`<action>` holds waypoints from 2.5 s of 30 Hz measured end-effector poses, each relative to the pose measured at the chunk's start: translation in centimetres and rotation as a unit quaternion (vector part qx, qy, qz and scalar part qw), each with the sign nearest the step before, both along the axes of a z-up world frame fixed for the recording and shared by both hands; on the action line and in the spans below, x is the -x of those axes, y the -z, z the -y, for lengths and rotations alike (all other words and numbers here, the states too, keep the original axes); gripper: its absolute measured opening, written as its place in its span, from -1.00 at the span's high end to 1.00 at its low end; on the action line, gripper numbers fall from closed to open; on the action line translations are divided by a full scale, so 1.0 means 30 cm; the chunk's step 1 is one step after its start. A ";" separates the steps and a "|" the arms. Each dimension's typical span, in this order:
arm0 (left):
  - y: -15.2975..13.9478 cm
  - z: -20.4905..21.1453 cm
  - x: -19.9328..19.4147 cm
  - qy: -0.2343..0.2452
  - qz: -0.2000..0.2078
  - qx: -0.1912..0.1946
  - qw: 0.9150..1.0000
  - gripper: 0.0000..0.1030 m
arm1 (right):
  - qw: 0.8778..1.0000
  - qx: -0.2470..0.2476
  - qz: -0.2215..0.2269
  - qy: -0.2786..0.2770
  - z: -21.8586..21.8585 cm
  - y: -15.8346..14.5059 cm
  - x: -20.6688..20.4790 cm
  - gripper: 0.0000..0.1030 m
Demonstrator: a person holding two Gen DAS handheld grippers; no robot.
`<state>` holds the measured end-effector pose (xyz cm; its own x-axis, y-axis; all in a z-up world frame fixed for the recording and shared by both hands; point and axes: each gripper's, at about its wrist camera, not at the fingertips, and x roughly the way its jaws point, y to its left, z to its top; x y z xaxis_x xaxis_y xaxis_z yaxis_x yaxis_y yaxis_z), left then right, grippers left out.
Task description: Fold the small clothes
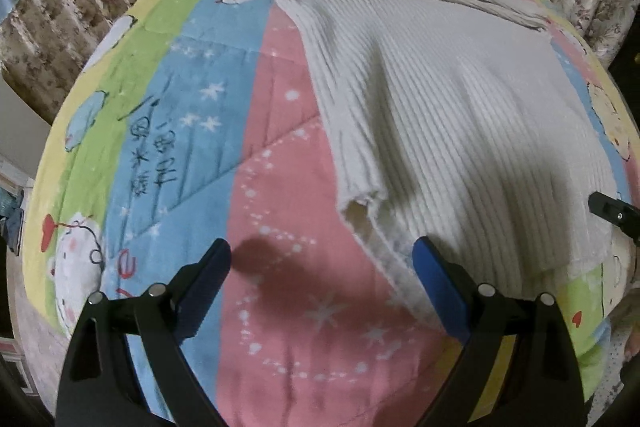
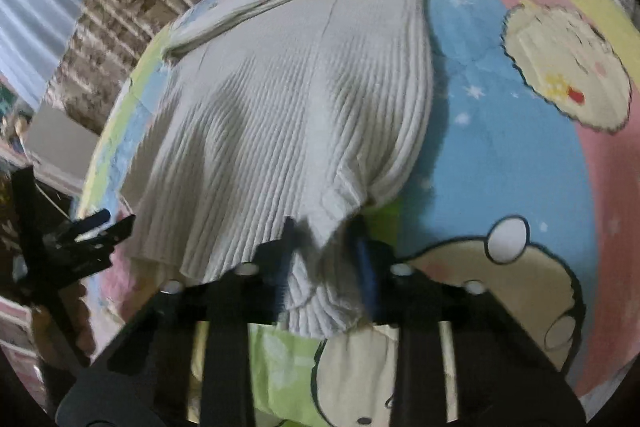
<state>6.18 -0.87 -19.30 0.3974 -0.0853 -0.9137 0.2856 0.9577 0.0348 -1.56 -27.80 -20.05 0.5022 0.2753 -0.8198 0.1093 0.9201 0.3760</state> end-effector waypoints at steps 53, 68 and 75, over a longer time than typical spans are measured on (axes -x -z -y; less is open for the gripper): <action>-0.265 0.050 -0.351 0.050 0.124 0.144 0.981 0.88 | 0.990 -0.009 0.138 -0.026 0.119 -0.210 -0.237 0.79; -0.218 0.199 -0.783 0.011 0.160 0.110 0.981 0.89 | 0.986 0.034 0.161 0.005 0.281 -0.234 -0.722 0.79; -0.196 0.165 -0.909 -0.014 0.151 0.105 0.983 0.89 | 0.988 0.081 0.133 0.003 0.288 -0.170 -0.875 0.79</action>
<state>33.46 -5.82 -13.42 0.6523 -0.2452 -0.7172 0.2660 0.9601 -0.0863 24.70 -36.44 -14.94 0.7072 0.1469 -0.6916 0.0328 0.9703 0.2396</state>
